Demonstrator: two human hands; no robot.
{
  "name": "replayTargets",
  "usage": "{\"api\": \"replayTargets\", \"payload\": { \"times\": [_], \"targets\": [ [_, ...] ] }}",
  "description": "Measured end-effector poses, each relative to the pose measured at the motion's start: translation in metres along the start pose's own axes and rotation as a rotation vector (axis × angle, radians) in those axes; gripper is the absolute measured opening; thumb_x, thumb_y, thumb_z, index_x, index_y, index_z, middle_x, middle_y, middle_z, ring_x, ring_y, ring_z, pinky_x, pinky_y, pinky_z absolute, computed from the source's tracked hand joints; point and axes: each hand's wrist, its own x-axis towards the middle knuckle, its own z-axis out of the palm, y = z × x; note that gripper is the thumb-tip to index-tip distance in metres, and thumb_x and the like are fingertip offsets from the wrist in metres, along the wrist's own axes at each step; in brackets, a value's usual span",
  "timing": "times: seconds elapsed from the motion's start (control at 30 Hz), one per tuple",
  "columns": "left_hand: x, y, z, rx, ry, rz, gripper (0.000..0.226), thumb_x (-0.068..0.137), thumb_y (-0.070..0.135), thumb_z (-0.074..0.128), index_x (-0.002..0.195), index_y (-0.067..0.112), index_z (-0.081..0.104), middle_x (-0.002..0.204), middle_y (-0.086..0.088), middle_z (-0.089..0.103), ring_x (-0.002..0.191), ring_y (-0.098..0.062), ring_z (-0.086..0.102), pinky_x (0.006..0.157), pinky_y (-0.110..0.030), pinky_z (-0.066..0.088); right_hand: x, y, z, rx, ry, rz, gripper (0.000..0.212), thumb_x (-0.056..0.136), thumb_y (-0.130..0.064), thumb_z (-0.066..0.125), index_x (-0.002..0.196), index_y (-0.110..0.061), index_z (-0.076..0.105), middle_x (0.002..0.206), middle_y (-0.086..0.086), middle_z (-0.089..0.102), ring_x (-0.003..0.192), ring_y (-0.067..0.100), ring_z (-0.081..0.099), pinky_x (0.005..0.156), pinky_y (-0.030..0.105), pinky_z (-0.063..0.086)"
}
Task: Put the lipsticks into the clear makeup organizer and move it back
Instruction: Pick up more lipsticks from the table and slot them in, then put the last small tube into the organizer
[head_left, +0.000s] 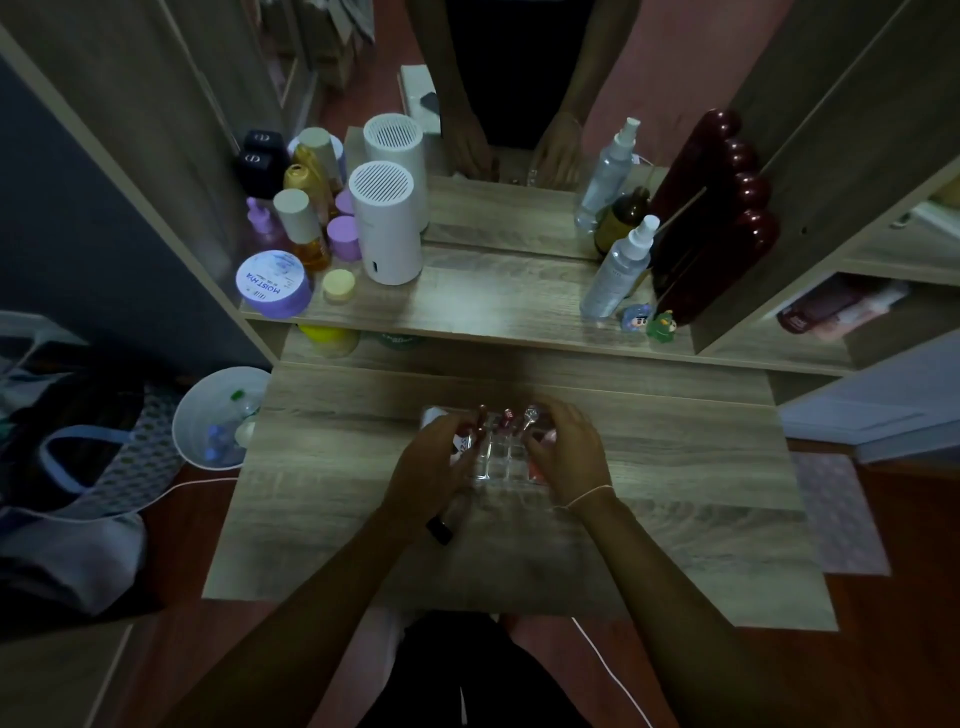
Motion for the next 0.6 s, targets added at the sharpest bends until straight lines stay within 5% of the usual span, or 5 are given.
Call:
{"api": "replayTargets", "payload": {
  "times": [0.17,0.23,0.33,0.47,0.6],
  "targets": [
    [-0.014,-0.003,-0.013,0.0,0.106,-0.063,0.025,0.087,0.005,0.059,0.111,0.012,0.057,0.104,-0.004,0.064,0.085,-0.013,0.061,0.069,-0.007,0.043,-0.039,-0.01,0.0,0.037,0.174,-0.036,0.032,0.082,-0.028,0.056,0.114,-0.021,0.054,0.112,0.006,0.055,0.099,0.022,0.054,0.082,0.036,0.051],
    [-0.023,-0.013,-0.02,0.016,0.179,-0.086,0.029,0.089,0.005,0.056,0.118,0.01,0.055,0.115,-0.008,0.062,0.097,-0.016,0.059,0.08,-0.022,0.044,-0.056,-0.018,0.01,-0.039,0.108,-0.125,0.024,0.082,-0.02,0.062,0.105,-0.016,0.058,0.108,0.01,0.06,0.094,0.026,0.057,0.076,0.033,0.05],
    [-0.035,-0.03,-0.029,0.062,0.263,-0.116,0.03,0.089,0.003,0.052,0.118,0.01,0.054,0.116,-0.011,0.062,0.1,-0.021,0.059,0.083,-0.027,0.042,-0.069,-0.025,0.04,-0.293,-0.127,-0.395,0.009,0.078,-0.013,0.066,0.087,-0.011,0.069,0.096,0.008,0.07,0.086,0.028,0.062,0.074,0.034,0.054],
    [-0.031,-0.04,-0.033,0.131,0.281,-0.041,0.036,0.089,0.002,0.043,0.124,0.007,0.052,0.124,-0.016,0.06,0.113,-0.026,0.056,0.097,-0.02,0.035,-0.062,-0.035,0.063,-0.216,-0.366,-0.204,0.035,0.091,-0.029,0.045,0.119,-0.013,0.058,0.125,0.008,0.059,0.115,0.025,0.05,0.098,0.037,0.04],
    [-0.031,-0.04,-0.027,0.188,0.21,0.016,0.041,0.091,-0.001,0.048,0.131,0.005,0.047,0.135,-0.018,0.054,0.124,-0.026,0.05,0.107,-0.022,0.028,-0.058,-0.045,0.072,-0.134,-0.329,-0.108,0.036,0.088,-0.035,0.056,0.118,-0.015,0.059,0.118,0.012,0.061,0.109,0.031,0.054,0.091,0.039,0.042]
  ]
}}
